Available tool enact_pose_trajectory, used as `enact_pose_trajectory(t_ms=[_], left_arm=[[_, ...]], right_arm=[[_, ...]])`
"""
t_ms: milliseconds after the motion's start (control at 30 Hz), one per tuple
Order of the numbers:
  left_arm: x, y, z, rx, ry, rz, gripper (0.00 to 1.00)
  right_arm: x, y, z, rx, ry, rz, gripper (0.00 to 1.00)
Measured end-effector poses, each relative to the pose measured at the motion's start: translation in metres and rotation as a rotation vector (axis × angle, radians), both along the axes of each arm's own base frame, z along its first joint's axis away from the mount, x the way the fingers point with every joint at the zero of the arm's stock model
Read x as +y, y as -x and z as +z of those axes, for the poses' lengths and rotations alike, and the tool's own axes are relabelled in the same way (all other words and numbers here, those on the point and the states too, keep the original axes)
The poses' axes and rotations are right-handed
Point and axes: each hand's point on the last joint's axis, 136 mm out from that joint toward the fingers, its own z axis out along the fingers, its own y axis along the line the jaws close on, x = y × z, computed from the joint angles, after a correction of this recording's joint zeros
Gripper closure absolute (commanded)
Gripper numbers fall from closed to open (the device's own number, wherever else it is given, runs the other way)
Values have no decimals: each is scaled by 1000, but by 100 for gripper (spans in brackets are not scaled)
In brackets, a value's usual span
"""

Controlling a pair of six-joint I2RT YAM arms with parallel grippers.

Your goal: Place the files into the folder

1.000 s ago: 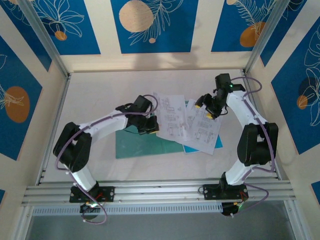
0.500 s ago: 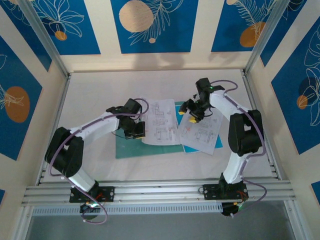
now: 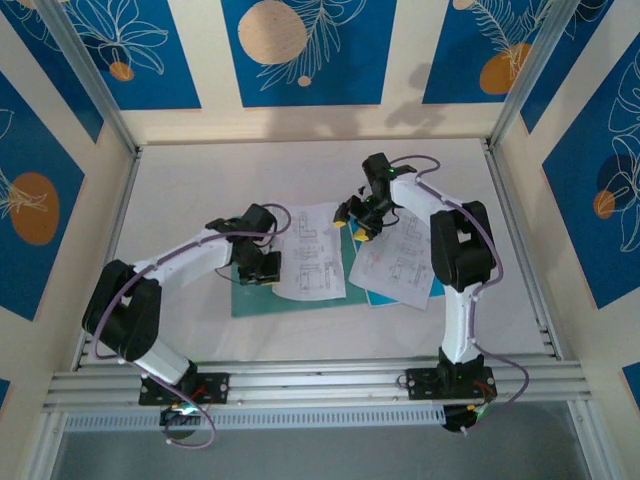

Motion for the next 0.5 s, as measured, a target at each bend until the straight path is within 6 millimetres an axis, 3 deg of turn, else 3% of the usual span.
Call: enact_pose_trajectory(t_ms=[500], left_arm=[[6, 5, -5, 16, -17, 7, 100]], right_arm=[[25, 7, -28, 54, 5, 64, 38]])
